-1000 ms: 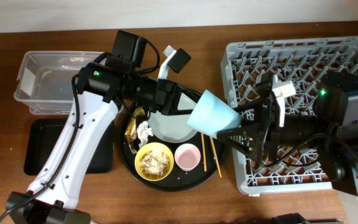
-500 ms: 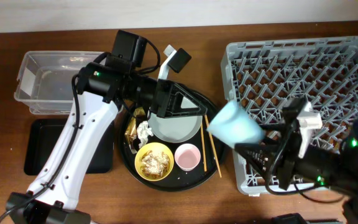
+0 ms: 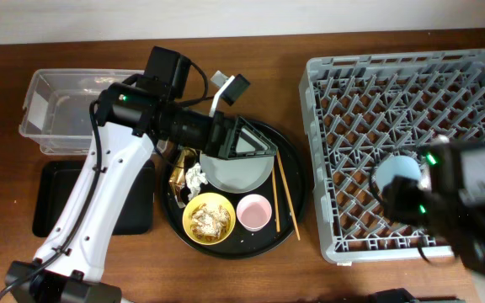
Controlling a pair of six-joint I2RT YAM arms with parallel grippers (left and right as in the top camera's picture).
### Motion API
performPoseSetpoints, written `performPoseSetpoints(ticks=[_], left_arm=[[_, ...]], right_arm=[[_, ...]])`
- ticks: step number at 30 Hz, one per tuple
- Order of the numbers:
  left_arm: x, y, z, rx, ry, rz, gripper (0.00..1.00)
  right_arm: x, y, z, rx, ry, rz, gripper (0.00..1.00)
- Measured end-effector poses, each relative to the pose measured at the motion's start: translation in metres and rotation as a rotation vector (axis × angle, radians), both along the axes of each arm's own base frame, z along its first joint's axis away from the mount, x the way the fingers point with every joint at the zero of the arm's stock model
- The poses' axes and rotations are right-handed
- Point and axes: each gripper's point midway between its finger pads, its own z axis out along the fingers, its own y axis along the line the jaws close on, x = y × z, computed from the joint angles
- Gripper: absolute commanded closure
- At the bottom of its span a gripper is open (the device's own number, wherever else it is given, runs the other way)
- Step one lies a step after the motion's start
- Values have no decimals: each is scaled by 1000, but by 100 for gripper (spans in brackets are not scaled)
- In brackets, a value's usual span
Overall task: Sort waste into correct bins and load items into the dishwasher rack
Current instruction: 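Place the blue cup upside down in the dish rack with right gripper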
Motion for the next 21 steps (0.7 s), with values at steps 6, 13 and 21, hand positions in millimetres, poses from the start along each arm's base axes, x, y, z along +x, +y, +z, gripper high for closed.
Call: performPoseSetpoints(ticks=[6,13,21], left_arm=[[-1,2,-6,34,12,9,0],[1,5,-12,83,-22,27,0],[3,11,-19,162,-72,63,0]], right_arm=[[45,-15,-71,-66,354,-54,50],[76,-29,-117,17,473,6,12],[84,-11,-89,102,386,91,12]])
